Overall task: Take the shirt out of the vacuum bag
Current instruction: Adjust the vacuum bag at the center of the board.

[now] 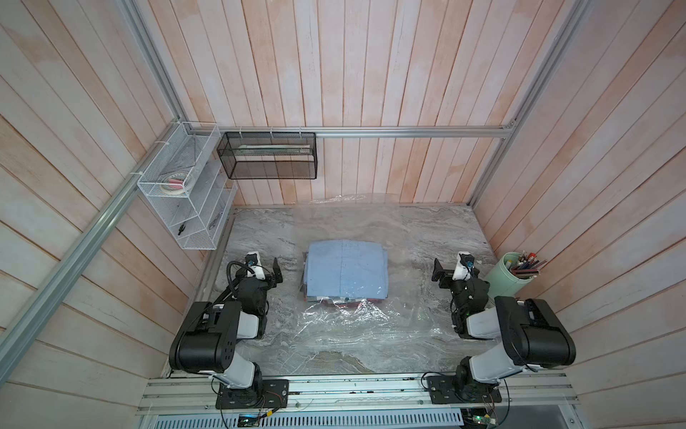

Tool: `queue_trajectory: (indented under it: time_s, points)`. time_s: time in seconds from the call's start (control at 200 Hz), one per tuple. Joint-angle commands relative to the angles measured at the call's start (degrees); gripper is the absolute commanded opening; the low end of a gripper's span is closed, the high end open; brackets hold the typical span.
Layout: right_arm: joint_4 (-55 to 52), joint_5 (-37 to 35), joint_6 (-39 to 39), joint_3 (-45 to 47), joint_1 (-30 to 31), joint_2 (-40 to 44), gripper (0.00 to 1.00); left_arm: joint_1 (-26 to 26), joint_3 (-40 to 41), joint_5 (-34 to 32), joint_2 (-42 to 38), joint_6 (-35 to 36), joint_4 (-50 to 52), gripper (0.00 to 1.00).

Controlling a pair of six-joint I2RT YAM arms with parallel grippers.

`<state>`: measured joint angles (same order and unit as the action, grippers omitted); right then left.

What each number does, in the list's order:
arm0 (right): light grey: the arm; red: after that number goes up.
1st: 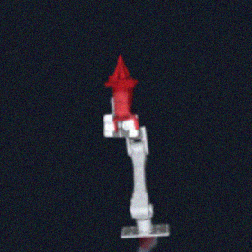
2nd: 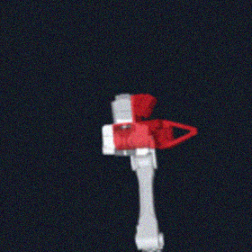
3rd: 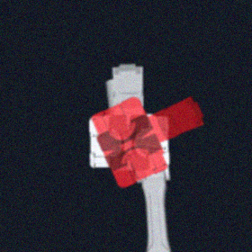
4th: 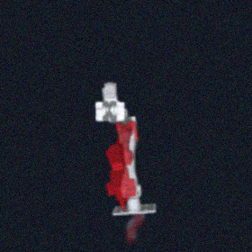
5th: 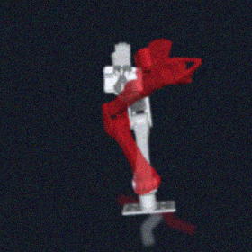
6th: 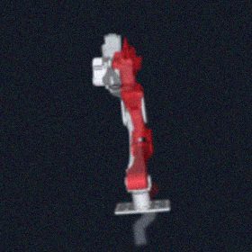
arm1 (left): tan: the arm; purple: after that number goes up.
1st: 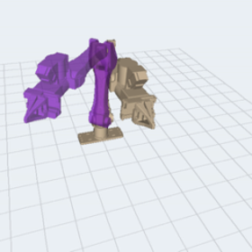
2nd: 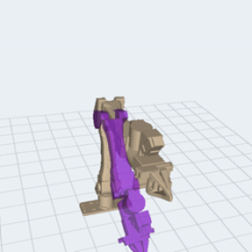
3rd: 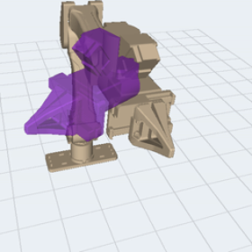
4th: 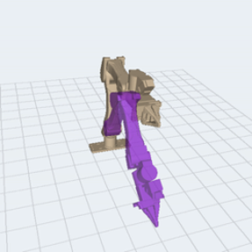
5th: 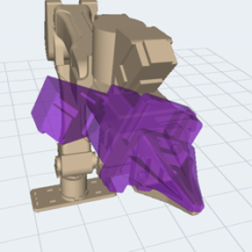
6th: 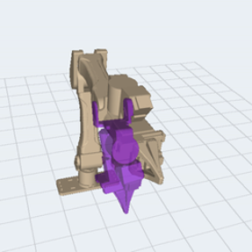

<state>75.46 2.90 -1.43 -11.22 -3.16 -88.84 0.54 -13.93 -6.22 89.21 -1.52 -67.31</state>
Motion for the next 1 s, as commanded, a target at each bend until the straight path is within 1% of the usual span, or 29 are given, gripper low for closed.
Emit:
queue_trajectory:
  time_s: [0.0,0.7,0.78,0.885,0.93,0.99]
  points:
    - [1.54,0.39,-0.35,-0.81,-0.36,-0.70,0.98,-0.27,-1.01,0.85,0.40,0.73,-1.58,1.00]
    - [1.53,0.44,-0.45,-0.80,-0.35,-0.73,0.99,-0.27,-1.13,0.86,0.43,0.73,-1.45,1.00]
    - [1.53,0.44,-0.41,-0.82,-0.37,-0.74,0.98,-1.28,-1.39,2.89,0.32,-0.08,-0.49,1.00]
    - [1.49,0.61,-0.56,-0.82,-0.50,-0.68,0.98,-1.41,-1.24,2.88,0.18,-0.12,-0.79,1.00]
    - [1.43,-0.34,-0.90,-0.86,-0.53,-0.63,0.98,-1.33,-0.82,0.51,-0.09,-0.77,-1.35,1.00]
    - [0.15,-3.43,-2.25,-0.99,-0.53,1.10,0.98,-1.33,0.59,-1.94,-1.55,-2.00,-2.69,1.00]
